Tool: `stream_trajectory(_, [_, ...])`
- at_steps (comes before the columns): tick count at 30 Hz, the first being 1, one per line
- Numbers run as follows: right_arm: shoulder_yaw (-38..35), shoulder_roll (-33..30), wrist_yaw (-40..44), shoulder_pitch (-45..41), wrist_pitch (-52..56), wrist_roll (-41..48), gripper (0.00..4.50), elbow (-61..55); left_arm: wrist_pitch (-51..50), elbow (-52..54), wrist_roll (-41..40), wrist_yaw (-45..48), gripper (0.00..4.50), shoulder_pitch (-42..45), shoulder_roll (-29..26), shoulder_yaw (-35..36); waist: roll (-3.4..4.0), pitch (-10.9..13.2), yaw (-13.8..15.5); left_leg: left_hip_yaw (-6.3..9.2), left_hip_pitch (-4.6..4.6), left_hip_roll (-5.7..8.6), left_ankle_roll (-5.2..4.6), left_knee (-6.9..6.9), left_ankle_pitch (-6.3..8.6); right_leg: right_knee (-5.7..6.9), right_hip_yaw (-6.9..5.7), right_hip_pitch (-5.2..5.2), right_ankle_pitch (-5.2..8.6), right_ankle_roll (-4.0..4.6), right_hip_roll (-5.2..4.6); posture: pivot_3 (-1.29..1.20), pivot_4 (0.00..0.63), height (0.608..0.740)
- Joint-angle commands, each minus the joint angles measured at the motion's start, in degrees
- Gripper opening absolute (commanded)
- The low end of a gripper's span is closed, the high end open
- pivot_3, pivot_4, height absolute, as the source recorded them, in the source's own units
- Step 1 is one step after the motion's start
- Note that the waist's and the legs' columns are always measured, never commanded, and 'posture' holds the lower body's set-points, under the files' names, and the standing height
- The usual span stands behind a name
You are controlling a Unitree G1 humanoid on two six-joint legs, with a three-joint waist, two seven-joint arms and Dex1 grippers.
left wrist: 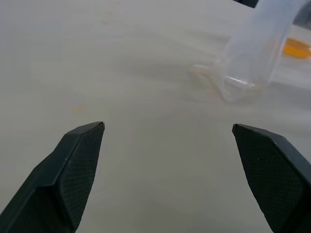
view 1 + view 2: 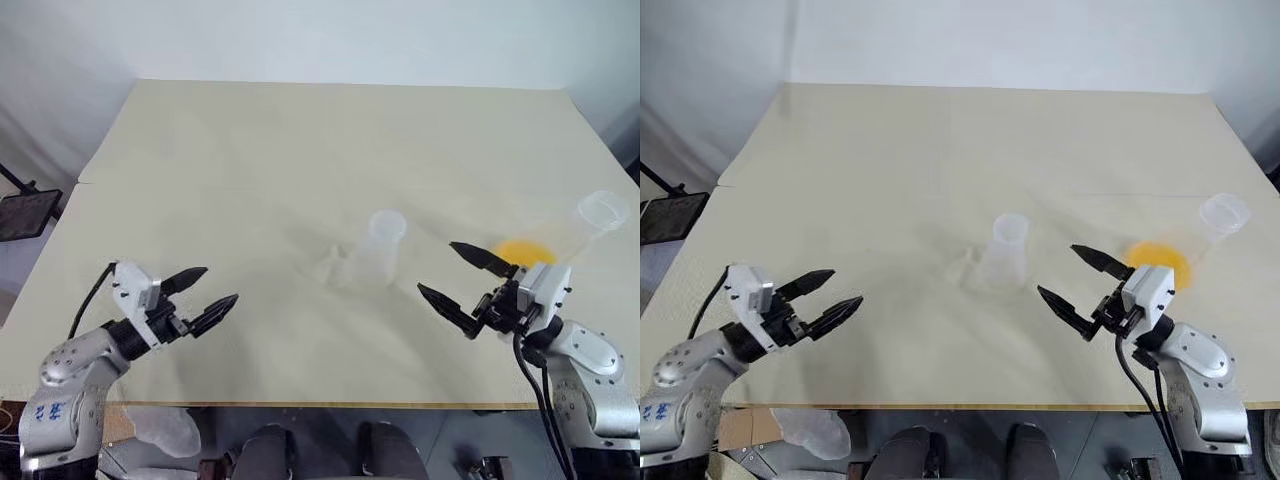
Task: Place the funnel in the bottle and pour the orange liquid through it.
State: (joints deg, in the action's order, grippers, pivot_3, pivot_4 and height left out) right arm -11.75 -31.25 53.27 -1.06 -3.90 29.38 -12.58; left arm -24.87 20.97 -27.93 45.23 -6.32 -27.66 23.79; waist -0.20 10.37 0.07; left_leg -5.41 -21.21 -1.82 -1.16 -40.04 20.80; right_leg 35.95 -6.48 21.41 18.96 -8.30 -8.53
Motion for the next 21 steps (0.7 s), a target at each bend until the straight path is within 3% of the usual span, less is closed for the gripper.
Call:
stream_trajectory(1, [-0.1, -1.4, 1.7, -0.7, -1.2, -0.6, 4.5, -0.1, 2.8, 5.2, 0.3, -0.7, 4.49, -3.5, 0.5, -2.1, 0.0, 0.0, 0.0, 0.0, 0.0, 0.0, 0.0, 0.01, 0.0, -0.01, 0.0, 0.01, 0.0, 0.0, 0.0, 0.0, 0.15, 0.74])
stream_trajectory(9, [-2.3, -5.7, 5.8, 2.7, 1.1, 0.1, 4.5, -0.5, 1.6, 4.2, 3.0, -3.2, 4.49, 8.3, 0.7, -15.9, 0.03, 0.0, 1.4, -0.06, 0.0, 0.09, -0.02, -0.04, 0.0, -0.01, 0.04, -0.01, -0.01, 0.01, 0.0, 0.0, 0.15, 0.74])
stream_trajectory(15, [-9.1, -11.0, 9.5, 9.7, -0.5, 0.4, 4.5, 1.5, 1.9, -5.8, 7.5, -6.1, 4.49, 21.1, 4.7, -24.7, 0.06, -0.1, 1.4, -0.09, -0.02, 0.19, -0.04, -0.03, 0.0, -0.04, -0.05, -0.02, -0.01, -0.01, 0.05, 0.0, 0.15, 0.74])
stream_trajectory(21, [-12.1, -10.1, 7.3, 13.6, 0.2, 0.8, 4.5, -1.8, 4.8, -16.0, 13.0, -7.6, 4.49, 27.9, 8.0, -30.1, 0.06, -0.1, 1.2, -0.2, 0.02, 0.13, -0.02, -0.01, -0.01, -0.06, -0.01, 0.01, -0.01, -0.01, 0.12, 0.0, 0.15, 0.74])
